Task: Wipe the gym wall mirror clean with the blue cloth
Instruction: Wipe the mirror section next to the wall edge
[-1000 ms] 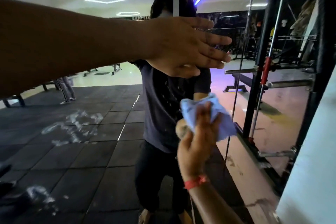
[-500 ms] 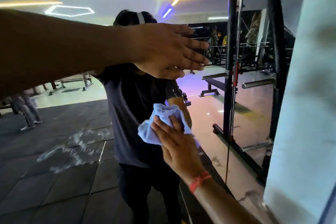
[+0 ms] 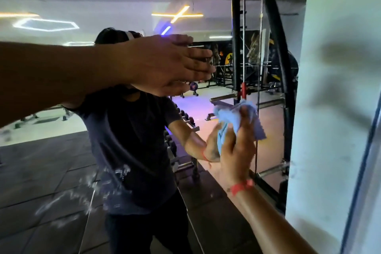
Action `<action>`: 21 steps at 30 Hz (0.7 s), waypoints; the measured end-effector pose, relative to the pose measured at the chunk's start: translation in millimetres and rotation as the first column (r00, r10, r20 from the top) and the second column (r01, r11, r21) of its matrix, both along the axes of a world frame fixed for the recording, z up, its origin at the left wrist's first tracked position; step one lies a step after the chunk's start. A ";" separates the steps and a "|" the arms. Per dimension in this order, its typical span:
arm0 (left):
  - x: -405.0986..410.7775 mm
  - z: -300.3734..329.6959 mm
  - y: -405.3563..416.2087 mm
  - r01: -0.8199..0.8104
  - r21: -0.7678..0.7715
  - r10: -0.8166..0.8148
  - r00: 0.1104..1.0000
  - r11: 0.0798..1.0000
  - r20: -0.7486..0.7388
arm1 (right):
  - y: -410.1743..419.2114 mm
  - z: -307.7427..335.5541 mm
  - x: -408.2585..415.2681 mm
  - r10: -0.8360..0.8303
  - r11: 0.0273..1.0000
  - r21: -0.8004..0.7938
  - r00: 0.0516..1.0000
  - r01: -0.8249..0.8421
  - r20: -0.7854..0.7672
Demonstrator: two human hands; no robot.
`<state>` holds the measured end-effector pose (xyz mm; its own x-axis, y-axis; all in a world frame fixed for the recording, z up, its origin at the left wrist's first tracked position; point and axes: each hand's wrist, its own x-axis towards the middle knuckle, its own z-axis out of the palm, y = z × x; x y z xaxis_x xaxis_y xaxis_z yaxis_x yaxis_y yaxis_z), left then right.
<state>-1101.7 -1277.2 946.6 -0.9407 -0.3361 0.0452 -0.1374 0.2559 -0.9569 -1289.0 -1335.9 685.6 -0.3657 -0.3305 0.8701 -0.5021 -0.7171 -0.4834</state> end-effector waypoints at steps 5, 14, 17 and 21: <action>5.3 -1.3 1.3 0.013 -0.020 -0.014 0.999 1.000 -0.040 | 25.9 -5.5 71.4 0.054 0.980 -0.153 0.915 -0.125 -0.400; 7.0 -12.8 13.3 -0.129 -0.064 0.119 0.983 0.990 -0.140 | -20.9 66.6 0.4 0.030 0.995 -0.100 0.994 -0.020 0.104; 15.6 -29.5 25.2 -0.196 -0.088 0.159 0.935 0.977 -0.318 | -15.2 48.7 8.0 -0.032 0.952 -0.273 0.847 -0.135 -0.531; 23.1 -84.0 43.9 -0.241 -0.069 0.148 0.771 0.968 -0.620 | -46.6 61.4 -90.5 -0.460 0.790 -0.524 0.258 -0.317 -0.849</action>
